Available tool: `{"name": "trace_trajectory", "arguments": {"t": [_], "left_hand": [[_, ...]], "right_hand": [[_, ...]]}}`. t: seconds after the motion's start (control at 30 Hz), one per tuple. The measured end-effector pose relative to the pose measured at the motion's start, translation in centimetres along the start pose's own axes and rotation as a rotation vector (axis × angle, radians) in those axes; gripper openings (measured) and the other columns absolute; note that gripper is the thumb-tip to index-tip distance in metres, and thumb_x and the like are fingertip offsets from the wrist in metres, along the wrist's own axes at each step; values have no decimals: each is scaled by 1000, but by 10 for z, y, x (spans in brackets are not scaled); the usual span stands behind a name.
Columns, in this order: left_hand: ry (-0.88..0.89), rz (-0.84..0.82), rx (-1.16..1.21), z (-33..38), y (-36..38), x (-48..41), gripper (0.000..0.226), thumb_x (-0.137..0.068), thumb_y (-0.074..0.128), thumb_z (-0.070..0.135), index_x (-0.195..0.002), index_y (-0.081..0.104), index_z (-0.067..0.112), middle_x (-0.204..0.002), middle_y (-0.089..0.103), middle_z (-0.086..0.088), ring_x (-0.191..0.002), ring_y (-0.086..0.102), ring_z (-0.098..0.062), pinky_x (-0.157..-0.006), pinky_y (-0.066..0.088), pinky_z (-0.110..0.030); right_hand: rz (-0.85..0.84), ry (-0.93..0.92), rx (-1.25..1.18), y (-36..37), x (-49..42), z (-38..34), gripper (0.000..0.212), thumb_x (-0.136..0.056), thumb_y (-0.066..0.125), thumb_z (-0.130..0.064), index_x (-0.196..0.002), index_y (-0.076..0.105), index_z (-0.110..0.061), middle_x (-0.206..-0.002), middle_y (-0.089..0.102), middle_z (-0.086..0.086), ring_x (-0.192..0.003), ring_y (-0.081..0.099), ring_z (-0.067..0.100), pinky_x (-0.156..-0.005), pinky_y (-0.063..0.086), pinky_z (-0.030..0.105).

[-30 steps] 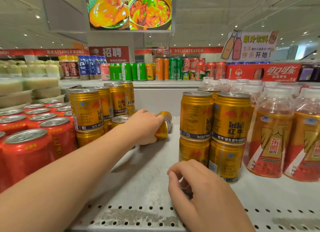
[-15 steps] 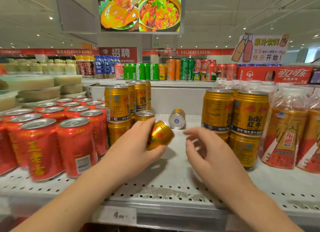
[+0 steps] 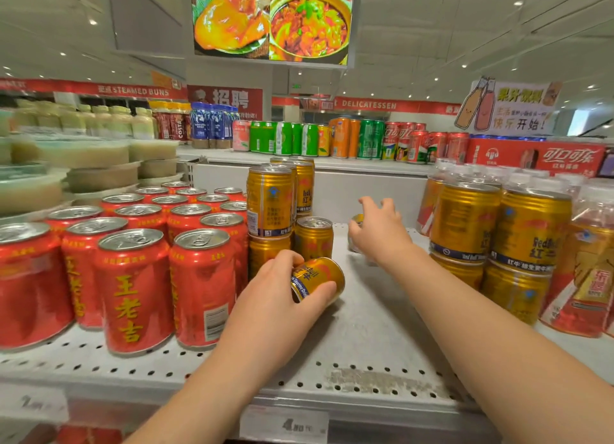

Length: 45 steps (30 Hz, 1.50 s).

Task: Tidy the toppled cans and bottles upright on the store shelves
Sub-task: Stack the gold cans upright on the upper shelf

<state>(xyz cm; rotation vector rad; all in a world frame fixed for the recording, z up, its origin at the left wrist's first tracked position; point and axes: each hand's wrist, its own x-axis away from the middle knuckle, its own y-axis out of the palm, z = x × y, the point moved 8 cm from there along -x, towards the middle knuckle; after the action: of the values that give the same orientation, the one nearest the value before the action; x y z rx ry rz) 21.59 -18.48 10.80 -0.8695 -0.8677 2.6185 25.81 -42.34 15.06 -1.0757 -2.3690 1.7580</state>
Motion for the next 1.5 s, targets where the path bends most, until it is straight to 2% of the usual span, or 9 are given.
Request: {"name": "trace_trajectory", "arguments": {"t": [0.27,0.4,0.63,0.87,1.0,1.1,1.27,1.37,1.5], "left_hand": [[-17,5,49,-4,4,-5,46,-82,63,70,-116,46,44,-108,56,20,-90,59,2,-75,51,-27],[-2,12,35,-3,5,-4,46,-83,63,70,-117,46,44,-108,55,20,-92,59,1,-77,53,-30],[18,-8,18,-1,5,-1,46,-83,60,70,-122,47,48,-111,49,20,-93,56,3,-73,46,-19],[8,-56,19,1,7,-2,50,-84,60,69,-127,45,50,-114,49,17,-94,58,0,-79,52,-28],[23,-128,9,5,11,-1,55,-85,62,65,-132,39,47,-119,45,15,-99,59,-5,-87,55,-38],[41,-183,17,6,16,-2,63,-85,67,53,-138,34,43,-125,41,13,-102,59,-8,-89,56,-39],[-18,-187,266,-2,14,-3,80,-73,84,51,-137,37,42,-122,55,16,-90,65,0,-57,48,-6],[-14,-125,357,3,9,-3,77,-64,87,57,-127,43,44,-114,62,19,-93,66,4,-61,47,-5],[38,-43,433,18,6,-2,69,-63,88,61,-118,49,47,-109,68,21,-98,66,8,-69,51,-8]], "right_hand": [[-99,60,27,42,-18,18,43,-98,50,-42,-137,45,-24,-133,41,19,-121,46,44,-99,44,47],[-42,54,98,36,-17,6,48,-95,59,-46,-128,44,-15,-124,51,19,-111,55,41,-81,45,39],[-139,153,356,27,1,-5,59,-91,63,-19,-141,33,-9,-138,41,25,-124,46,40,-88,48,42],[-263,-13,344,-4,64,-9,61,-88,65,-50,-130,44,-11,-102,64,6,-91,64,25,-57,43,29],[-206,-180,243,-29,112,-10,49,-85,65,-56,-117,46,-25,-104,64,0,-87,63,19,-71,56,35],[-152,-233,108,-45,141,4,63,-83,69,-53,-135,39,-32,-109,60,-10,-88,61,9,-69,55,24],[-75,-118,-222,-61,170,38,91,-77,76,-46,-148,20,-44,-125,47,-13,-99,59,6,-76,53,21],[-21,-136,-365,-65,183,46,87,-74,77,-46,-145,27,-46,-130,46,-13,-109,56,6,-89,53,27],[12,-184,-495,-74,199,60,86,-66,76,-60,-138,30,-56,-130,44,-23,-115,47,-14,-78,47,11]]}}
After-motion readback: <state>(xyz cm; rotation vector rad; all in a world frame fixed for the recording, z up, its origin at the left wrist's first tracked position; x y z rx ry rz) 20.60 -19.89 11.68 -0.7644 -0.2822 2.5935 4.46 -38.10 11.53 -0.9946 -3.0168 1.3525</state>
